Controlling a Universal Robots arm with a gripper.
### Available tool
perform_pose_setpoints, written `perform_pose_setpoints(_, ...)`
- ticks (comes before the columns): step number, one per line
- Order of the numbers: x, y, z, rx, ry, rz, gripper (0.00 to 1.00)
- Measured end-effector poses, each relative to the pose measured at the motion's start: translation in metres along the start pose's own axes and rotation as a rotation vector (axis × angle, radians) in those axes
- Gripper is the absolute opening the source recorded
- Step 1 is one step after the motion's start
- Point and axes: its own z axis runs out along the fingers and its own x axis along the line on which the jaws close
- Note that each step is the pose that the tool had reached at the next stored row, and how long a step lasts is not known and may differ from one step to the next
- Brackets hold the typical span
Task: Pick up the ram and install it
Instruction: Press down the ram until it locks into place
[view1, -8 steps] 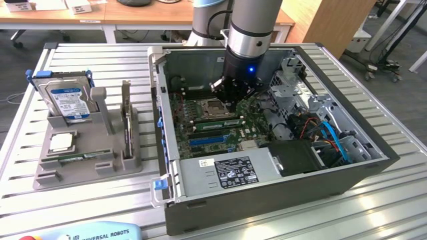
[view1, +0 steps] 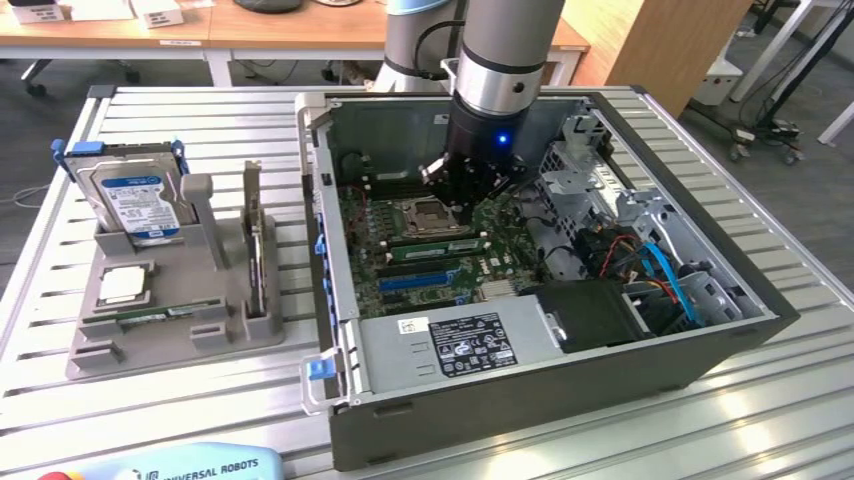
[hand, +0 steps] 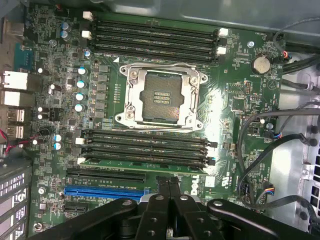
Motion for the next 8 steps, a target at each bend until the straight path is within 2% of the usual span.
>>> perform_pose_setpoints(6, 0.0000, 0.0000, 0.0000, 0.0000, 0.0007, 0.000, 0.10)
perform_pose_setpoints(7, 0.0000, 0.0000, 0.0000, -0.0003, 0.0037, 0.000, 0.10)
perform_pose_setpoints(8, 0.0000, 0.0001, 0.0000, -0.0008, 0.0091, 0.000, 0.10)
